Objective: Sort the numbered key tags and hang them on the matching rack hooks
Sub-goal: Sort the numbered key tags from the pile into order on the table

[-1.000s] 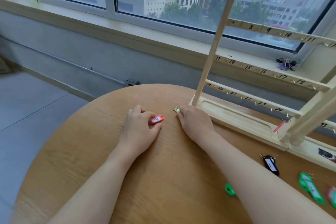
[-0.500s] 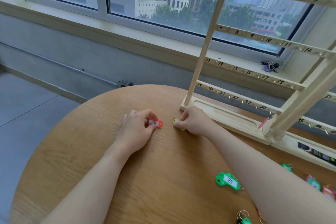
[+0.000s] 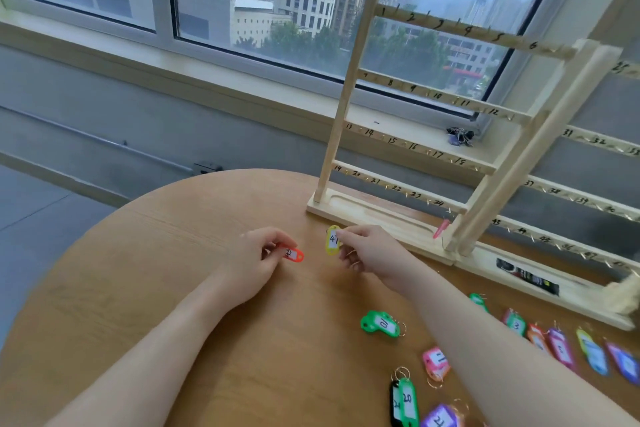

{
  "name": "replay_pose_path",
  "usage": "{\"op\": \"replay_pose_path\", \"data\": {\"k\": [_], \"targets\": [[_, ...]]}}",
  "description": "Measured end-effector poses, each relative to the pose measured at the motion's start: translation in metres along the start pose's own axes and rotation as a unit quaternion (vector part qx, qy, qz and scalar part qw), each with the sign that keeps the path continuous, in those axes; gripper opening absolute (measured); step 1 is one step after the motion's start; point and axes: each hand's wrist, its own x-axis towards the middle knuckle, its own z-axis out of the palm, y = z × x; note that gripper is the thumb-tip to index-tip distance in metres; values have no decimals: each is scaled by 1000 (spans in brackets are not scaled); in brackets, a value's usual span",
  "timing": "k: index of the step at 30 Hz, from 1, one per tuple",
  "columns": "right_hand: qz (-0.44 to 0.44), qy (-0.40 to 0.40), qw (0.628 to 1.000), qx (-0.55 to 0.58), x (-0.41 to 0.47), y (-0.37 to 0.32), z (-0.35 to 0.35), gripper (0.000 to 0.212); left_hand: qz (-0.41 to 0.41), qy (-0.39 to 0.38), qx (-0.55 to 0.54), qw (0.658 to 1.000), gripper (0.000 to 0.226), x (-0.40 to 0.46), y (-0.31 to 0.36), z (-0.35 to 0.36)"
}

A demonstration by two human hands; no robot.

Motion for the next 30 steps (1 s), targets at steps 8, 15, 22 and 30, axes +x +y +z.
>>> {"op": "replay_pose_path", "data": {"k": [8, 15, 22, 30], "targets": [[-7, 39, 998, 44, -77, 33, -48, 20, 50, -4, 43, 998, 22, -15, 32, 10], [-3, 114, 989, -94, -157, 62, -112, 7, 207, -70, 1, 976, 18, -41, 117, 73], [7, 196, 978, -63, -243, 96, -162, 7, 238, -163, -34, 957, 24, -70, 178, 121], [26, 229, 973, -26, -319, 142, -176, 15, 207, -256, -24, 944, 20, -89, 224, 157]]}}
